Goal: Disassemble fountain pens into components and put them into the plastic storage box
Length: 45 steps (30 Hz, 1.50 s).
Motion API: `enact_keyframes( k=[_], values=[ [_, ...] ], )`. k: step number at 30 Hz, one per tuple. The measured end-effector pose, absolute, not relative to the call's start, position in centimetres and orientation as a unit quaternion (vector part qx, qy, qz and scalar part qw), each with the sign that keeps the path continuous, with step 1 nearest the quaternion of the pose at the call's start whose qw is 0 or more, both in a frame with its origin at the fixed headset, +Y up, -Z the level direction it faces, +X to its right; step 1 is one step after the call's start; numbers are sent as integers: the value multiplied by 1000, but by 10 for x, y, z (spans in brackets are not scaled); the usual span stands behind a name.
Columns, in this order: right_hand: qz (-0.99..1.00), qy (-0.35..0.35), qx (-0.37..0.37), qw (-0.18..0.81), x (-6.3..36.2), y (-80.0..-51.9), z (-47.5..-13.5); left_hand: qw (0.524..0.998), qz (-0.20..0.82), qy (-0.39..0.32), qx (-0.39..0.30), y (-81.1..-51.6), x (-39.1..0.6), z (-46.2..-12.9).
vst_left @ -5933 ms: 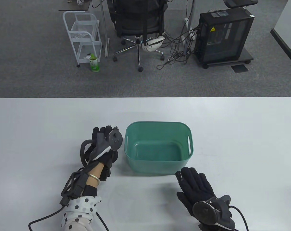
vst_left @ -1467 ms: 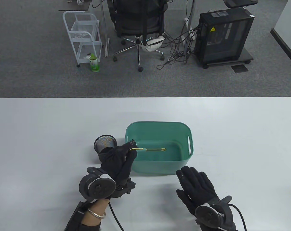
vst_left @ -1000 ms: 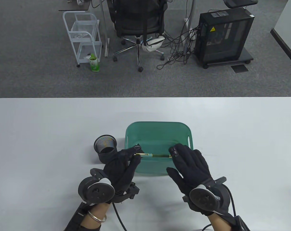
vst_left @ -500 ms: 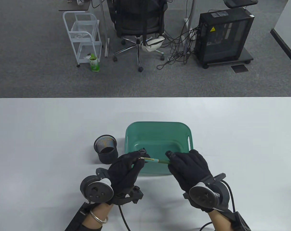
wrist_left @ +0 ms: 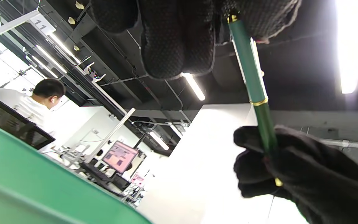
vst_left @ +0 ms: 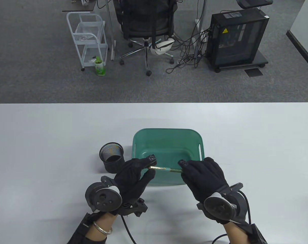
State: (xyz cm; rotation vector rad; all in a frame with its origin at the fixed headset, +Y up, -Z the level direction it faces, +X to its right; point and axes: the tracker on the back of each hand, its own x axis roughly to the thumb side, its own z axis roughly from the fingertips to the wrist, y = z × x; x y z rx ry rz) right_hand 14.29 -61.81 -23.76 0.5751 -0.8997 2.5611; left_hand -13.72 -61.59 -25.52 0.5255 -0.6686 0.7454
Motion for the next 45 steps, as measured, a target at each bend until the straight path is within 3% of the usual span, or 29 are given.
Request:
enact_keyframes(
  k=[12, 30, 45],
  values=[
    [911, -330, 203, 144, 139, -618, -235, 879, 231, -333, 252, -619, -124, -251],
    [904, -341, 220, 135, 134, -617, -230, 892, 197, -338, 225, -622, -117, -252],
    [905, -328, 232, 139, 132, -618, -229, 879, 172, -370, 246, -622, -110, -247]
  ],
)
